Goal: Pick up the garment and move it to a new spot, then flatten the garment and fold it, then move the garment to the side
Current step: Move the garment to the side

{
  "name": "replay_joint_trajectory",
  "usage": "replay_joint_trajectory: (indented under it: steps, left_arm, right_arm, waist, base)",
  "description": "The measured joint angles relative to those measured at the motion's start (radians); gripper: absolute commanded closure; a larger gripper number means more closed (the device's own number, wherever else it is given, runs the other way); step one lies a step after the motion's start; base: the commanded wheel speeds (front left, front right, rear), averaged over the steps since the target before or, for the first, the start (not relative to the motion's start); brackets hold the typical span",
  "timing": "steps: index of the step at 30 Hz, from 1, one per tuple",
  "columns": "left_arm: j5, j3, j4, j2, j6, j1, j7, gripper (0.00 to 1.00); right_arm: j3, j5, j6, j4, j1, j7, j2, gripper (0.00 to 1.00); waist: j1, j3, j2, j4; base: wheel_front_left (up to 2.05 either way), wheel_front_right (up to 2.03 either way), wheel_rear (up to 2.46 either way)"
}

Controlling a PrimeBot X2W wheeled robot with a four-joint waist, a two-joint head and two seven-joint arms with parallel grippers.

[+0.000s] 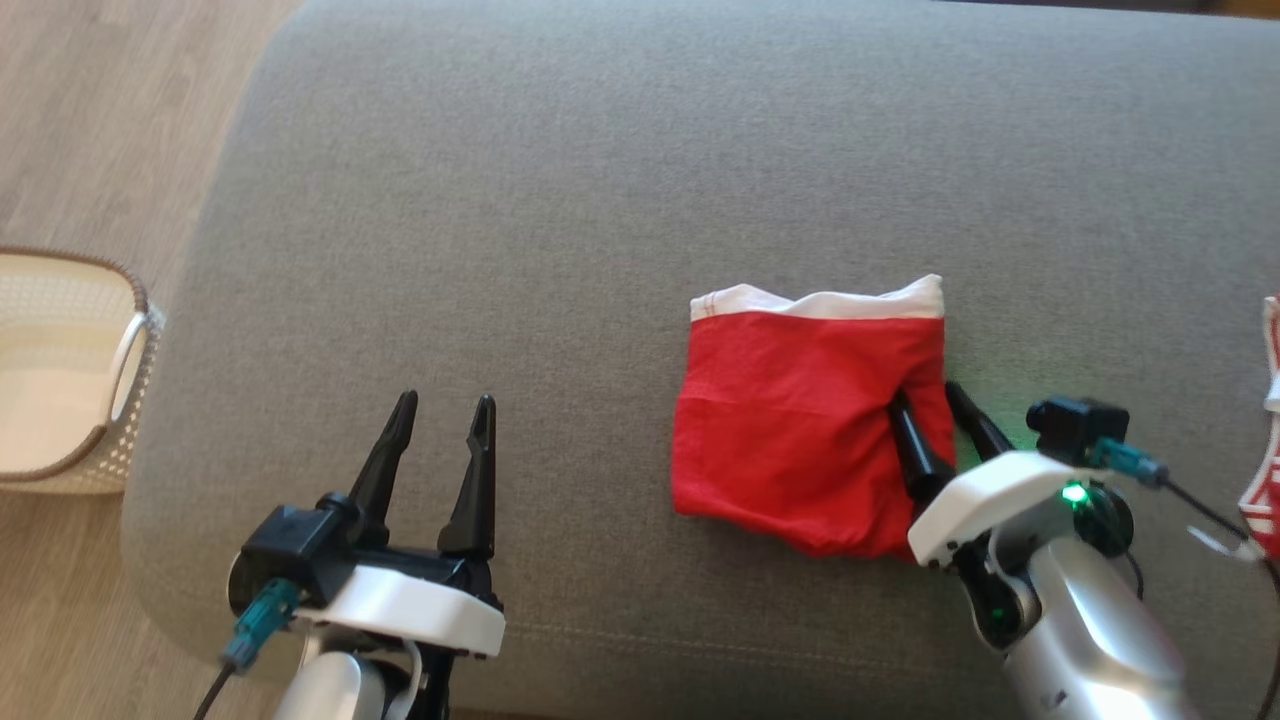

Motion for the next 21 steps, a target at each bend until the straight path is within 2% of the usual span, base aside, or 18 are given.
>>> replay_joint_trajectory:
  steps: [4,5,6,12,17,21]
  left_arm:
    - [-0.004,0.000,0.000,0.000,0.001,-0.012,0.000,0.00]
    - [-0.004,0.000,0.001,0.000,0.001,-0.014,0.000,0.00]
    - [-0.004,0.001,0.001,0.000,0.001,-0.016,0.000,0.00]
    - [-0.004,0.012,0.001,0.000,0.002,-0.020,0.000,0.00]
    - [-0.003,0.014,-0.001,0.000,0.001,-0.020,0.000,0.00]
    - [0.013,0.012,-0.006,0.000,-0.001,-0.020,0.000,0.00]
  right_arm:
    - [0.039,0.012,0.000,0.039,-0.047,0.001,-0.020,0.00]
    - [0.046,0.011,0.000,0.051,-0.058,0.001,-0.025,0.66]
    - [0.054,0.006,0.000,0.063,-0.068,0.001,-0.030,1.00]
    - [0.081,-0.070,0.000,0.123,-0.106,-0.031,-0.042,1.00]
    - [0.101,-0.221,0.001,0.128,-0.123,-0.048,-0.058,1.00]
    - [0.101,-0.346,0.000,0.086,-0.131,-0.048,-0.085,1.00]
  waist:
    - [0.0000,0.014,0.0000,0.016]
    - [0.0000,0.016,0.0000,0.019]
    - [0.0000,0.018,0.0000,0.020]
    - [0.0000,0.016,0.0000,0.007]
    - [0.0000,0.010,0.0000,-0.028]
    - [0.0000,0.009,0.0000,-0.075]
  base:
    - [0.00,0.00,0.00]
    - [0.00,0.00,0.00]
    - [0.00,0.00,0.00]
    - [0.00,0.00,0.00]
    - [0.00,0.00,0.00]
    - [0.00,0.00,0.00]
